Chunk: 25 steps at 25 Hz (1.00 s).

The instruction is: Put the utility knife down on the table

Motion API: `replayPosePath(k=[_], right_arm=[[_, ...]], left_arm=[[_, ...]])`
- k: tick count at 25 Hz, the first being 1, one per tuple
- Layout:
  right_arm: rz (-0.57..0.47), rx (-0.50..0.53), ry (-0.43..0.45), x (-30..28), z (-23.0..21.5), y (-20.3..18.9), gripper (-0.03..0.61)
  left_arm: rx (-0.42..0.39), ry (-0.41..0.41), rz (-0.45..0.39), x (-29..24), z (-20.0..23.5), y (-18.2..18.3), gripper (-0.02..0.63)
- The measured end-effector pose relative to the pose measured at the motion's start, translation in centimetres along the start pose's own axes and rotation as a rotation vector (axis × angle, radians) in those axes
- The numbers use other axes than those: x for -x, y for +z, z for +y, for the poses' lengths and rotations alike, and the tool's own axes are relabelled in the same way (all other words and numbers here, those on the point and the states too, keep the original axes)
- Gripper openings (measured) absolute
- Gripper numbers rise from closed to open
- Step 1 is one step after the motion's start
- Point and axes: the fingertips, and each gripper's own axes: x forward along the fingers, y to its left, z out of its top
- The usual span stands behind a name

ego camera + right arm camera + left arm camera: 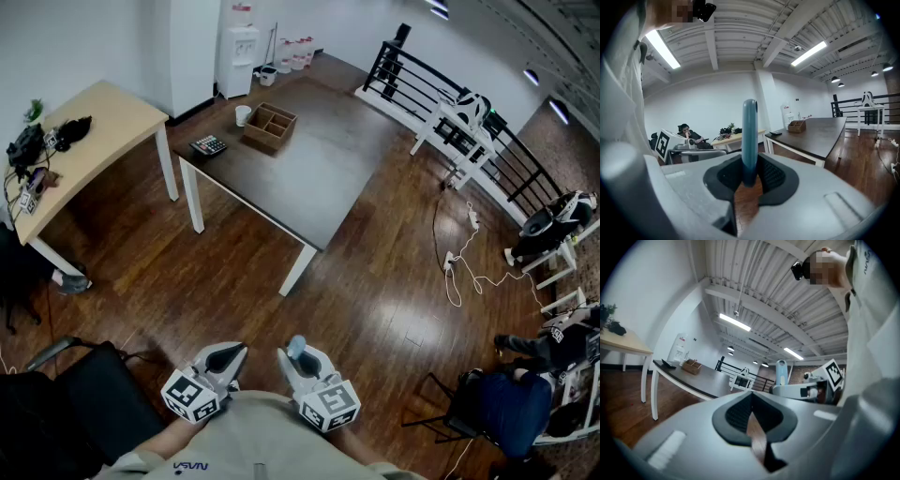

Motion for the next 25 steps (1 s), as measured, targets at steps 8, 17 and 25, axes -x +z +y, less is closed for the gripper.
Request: replayPosePath(k=[8, 17, 25], right_arm=[[0.007, 0.003, 0.005, -5.8, 1.0, 1.2, 0.067], [-0.001, -0.018, 0.043, -11.7, -1.6, 2.3, 0.067], [0.015, -0.059, 0.097, -18.4, -8.1, 4.5, 0.067]], left_arm=[[0.013, 0.034, -0.008, 1.6, 5.5, 1.6, 0.002], [-0.015, 0.090, 0.024, -0.3, 10.8, 2.9, 0.002], [-0.040, 0.129, 0.087, -7.3, 16.2, 4.8, 0.002]])
